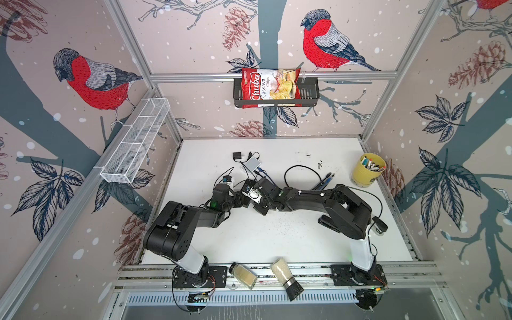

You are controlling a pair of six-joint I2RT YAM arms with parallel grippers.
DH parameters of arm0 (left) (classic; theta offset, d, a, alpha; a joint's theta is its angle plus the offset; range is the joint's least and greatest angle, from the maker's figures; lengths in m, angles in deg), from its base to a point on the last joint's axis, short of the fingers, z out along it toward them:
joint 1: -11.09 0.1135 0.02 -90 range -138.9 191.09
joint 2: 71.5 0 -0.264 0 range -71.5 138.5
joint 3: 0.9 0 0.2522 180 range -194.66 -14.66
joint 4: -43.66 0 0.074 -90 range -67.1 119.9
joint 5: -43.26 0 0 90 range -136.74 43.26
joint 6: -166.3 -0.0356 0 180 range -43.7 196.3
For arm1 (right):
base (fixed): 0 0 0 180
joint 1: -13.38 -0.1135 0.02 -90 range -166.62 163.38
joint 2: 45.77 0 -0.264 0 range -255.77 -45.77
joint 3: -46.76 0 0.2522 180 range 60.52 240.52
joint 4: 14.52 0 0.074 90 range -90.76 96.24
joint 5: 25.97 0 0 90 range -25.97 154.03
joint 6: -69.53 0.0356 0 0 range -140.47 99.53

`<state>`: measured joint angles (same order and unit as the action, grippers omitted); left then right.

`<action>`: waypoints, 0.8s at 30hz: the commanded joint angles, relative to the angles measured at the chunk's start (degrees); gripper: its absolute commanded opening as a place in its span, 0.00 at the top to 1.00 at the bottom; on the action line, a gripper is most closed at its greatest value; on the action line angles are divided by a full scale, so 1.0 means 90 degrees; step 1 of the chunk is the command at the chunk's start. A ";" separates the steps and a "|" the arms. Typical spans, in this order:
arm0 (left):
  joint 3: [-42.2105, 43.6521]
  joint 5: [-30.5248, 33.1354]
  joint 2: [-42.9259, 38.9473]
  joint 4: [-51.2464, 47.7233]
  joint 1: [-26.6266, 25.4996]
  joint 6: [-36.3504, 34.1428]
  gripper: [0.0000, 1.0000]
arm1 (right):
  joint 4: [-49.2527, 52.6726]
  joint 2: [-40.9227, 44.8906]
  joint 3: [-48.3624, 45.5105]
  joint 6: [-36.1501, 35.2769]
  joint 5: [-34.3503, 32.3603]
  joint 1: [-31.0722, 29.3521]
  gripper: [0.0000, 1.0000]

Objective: Insert the plug into the switch port

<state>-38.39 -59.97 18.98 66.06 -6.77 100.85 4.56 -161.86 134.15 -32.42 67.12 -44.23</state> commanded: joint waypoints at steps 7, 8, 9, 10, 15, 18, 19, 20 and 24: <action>-0.0001 -0.1602 0.0112 -0.0097 -0.0202 0.0132 0.59 | -0.1982 -0.0325 0.0683 -0.0352 0.0960 -0.0122 1.00; 0.0014 -0.1632 0.0127 -0.0035 -0.0202 0.0161 0.59 | -0.2011 -0.0353 0.0696 -0.0338 0.0978 -0.0132 1.00; 0.0006 -0.1672 0.0140 0.0011 -0.0216 0.0188 0.59 | -0.2061 -0.0366 0.0696 -0.0324 0.0977 -0.0142 1.00; 0.0007 -0.1693 0.0149 0.0057 -0.0212 0.0206 0.60 | -0.2116 -0.0378 0.0692 -0.0314 0.0982 -0.0142 1.00; -0.0015 -0.1644 0.0167 0.0000 -0.0233 0.0183 0.59 | -0.2124 -0.0392 0.0736 -0.0324 0.0893 -0.0141 1.00; -0.0053 -0.1429 0.0078 -0.0161 -0.0231 0.0145 0.59 | -0.2032 -0.0354 0.0680 -0.0367 0.0762 -0.0125 1.00; -0.0082 -0.1377 0.0048 -0.0238 -0.0234 0.0132 0.58 | -0.1992 -0.0330 0.0644 -0.0388 0.0718 -0.0122 1.00; -0.0141 -0.1284 -0.0002 -0.0366 -0.0231 0.0093 0.57 | -0.1929 -0.0296 0.0602 -0.0422 0.0676 -0.0113 1.00; -0.0541 -0.0874 -0.0082 -0.1077 -0.0222 -0.0088 0.46 | -0.1545 -0.0209 0.0456 -0.0635 0.0565 -0.0014 1.00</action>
<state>-41.14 -57.94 18.74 61.54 -7.23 100.17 6.86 -164.73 138.32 -34.62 65.66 -44.16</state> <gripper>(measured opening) 0.519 0.101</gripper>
